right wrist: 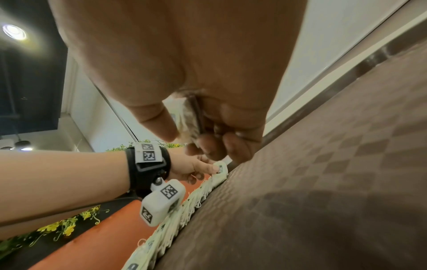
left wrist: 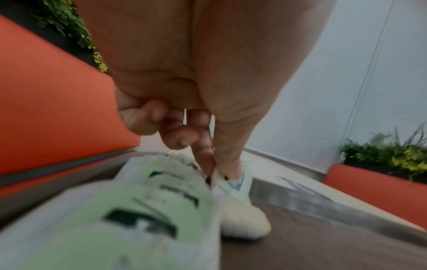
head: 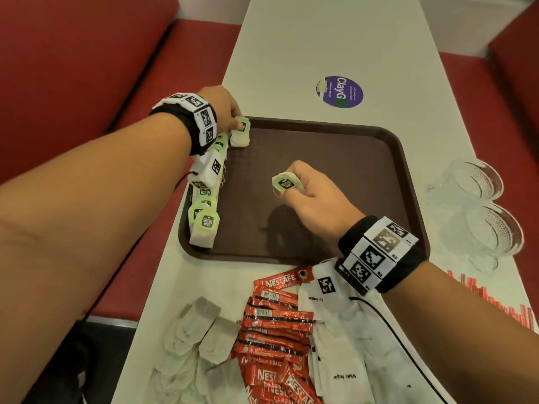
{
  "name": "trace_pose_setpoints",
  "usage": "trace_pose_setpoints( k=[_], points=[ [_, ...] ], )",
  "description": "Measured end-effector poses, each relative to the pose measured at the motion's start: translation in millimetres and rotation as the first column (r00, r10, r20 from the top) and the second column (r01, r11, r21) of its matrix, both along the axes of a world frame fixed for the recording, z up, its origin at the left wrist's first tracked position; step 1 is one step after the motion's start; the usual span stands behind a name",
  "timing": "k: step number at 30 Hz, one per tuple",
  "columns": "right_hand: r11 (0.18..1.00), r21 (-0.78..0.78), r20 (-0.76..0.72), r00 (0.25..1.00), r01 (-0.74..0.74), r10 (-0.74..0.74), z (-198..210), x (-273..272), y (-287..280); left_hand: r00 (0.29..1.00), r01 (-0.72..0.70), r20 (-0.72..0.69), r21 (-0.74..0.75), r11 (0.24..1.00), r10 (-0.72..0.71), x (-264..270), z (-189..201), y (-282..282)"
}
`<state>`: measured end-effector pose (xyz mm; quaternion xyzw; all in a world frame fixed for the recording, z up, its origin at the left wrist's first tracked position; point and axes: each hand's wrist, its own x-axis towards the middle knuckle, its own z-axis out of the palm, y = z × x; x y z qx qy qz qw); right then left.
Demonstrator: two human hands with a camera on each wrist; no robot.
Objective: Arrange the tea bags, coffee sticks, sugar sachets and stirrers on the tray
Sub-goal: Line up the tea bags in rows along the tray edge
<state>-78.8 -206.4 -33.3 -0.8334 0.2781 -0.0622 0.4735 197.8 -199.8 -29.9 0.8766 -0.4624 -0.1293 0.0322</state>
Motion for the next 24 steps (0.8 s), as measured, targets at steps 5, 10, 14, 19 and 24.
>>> trace_pose_setpoints(
  k=[5,10,14,19,24],
  points=[
    [1.000,0.006,0.023,1.000,-0.004,0.004,0.4,3.2,-4.2,0.998,-0.011,0.067,0.070,0.997,0.006,4.0,-8.3,-13.1],
    [1.000,-0.002,0.058,0.998,-0.031,0.031,-3.6,7.1,-5.1,0.999,0.040,0.029,0.040,0.998,-0.041,-0.8,-4.1,-10.3],
    [0.999,0.001,0.067,0.997,-0.038,0.038,-5.9,12.0,-4.2,0.994,0.110,0.005,0.203,0.973,-0.113,-4.8,-8.9,-5.0],
    [1.000,0.005,0.055,0.998,-0.025,0.025,-5.3,14.9,-3.4,0.995,0.099,0.007,0.137,0.986,-0.101,-0.5,-7.3,2.8],
    [0.998,0.064,0.146,0.989,0.026,-0.035,-5.6,14.0,-4.9,0.982,0.169,-0.046,-0.188,0.967,-0.181,-24.3,19.2,19.8]
  ],
)
